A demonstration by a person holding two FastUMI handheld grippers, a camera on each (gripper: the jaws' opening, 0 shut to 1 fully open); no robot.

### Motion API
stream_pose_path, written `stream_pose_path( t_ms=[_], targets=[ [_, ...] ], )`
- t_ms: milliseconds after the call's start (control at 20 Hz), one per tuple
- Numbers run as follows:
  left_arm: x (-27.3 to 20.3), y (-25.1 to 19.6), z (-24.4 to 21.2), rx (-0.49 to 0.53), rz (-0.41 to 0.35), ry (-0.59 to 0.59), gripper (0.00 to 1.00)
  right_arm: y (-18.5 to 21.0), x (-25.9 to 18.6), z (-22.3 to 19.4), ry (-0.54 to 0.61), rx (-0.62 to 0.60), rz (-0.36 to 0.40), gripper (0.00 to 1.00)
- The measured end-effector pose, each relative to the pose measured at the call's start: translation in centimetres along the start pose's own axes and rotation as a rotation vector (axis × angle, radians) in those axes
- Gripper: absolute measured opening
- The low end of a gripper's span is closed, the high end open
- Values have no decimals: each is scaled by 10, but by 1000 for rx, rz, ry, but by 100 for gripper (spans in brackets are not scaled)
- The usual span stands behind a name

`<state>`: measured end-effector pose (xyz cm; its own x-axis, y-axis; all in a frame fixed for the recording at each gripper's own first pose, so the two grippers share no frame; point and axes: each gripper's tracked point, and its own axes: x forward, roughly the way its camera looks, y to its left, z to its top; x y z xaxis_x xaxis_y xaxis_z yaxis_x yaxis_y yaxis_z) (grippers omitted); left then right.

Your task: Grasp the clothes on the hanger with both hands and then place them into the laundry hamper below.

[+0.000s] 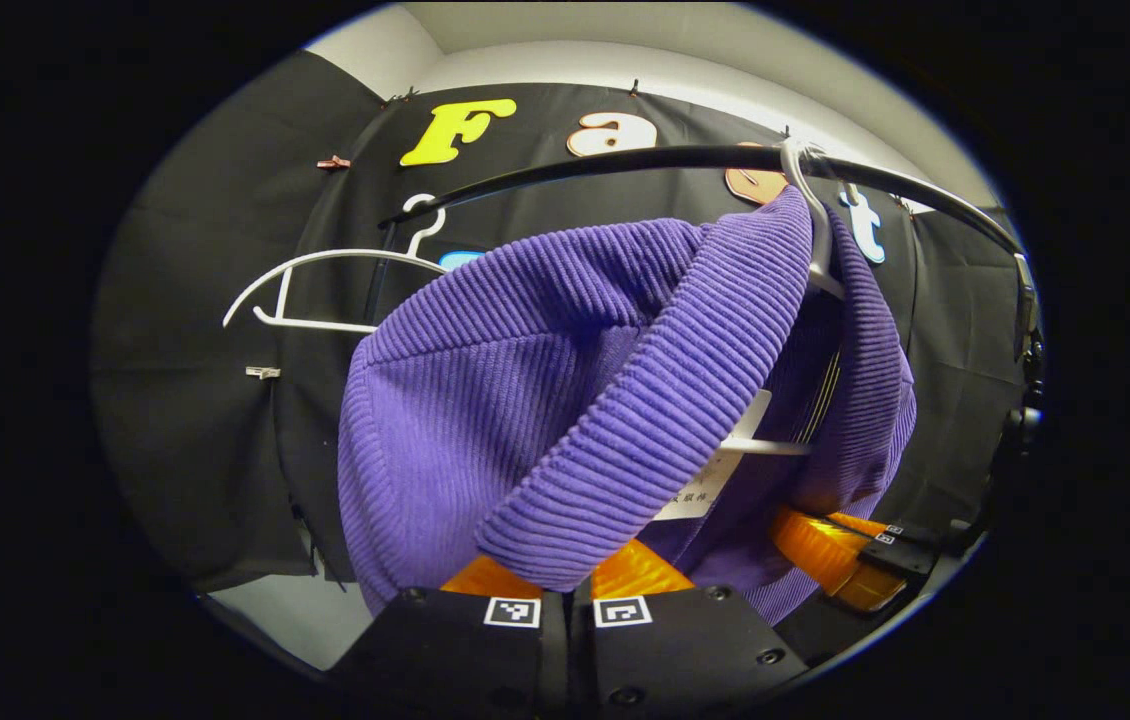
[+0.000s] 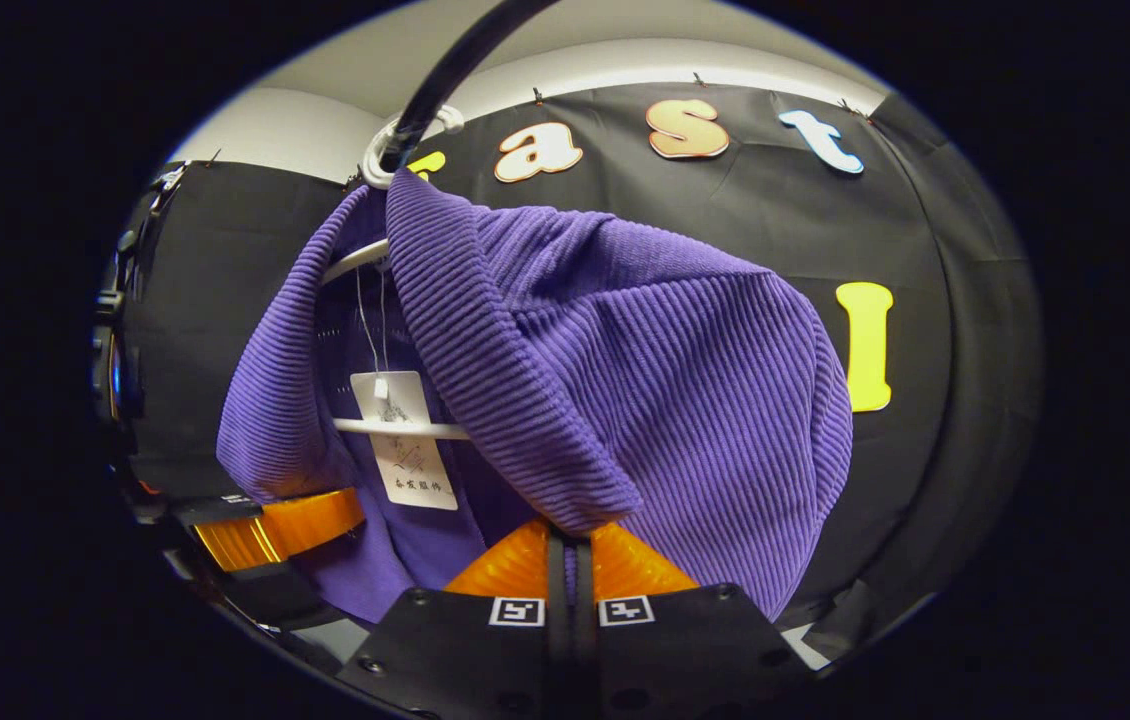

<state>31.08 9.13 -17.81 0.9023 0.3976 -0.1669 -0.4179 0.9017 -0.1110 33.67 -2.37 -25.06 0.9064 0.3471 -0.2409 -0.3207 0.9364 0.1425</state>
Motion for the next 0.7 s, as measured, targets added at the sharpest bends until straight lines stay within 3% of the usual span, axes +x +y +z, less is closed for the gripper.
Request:
stream_pose_path(
  t_ms=[150, 250, 400, 600, 700],
  targets=[
    [-11, 3, 2, 24, 18, -2, 5, -3, -2, 4, 8, 59, 94, 5],
    [-20, 10, 7, 34, 39, -15, 5, -5, -10, 5, 21, 172, 206, 5],
    [-32, 28, 25, 26, 81, -43, 5, -18, -27, 19, -1, 313, 312, 5],
    [-49, 48, 56, 3, 126, -104, 5, -6, -54, 55, -55, 474, 523, 8],
    [-58, 57, 71, 13, 160, -142, 5, -5, -69, 76, -99, 558, 611, 5]
  ],
)
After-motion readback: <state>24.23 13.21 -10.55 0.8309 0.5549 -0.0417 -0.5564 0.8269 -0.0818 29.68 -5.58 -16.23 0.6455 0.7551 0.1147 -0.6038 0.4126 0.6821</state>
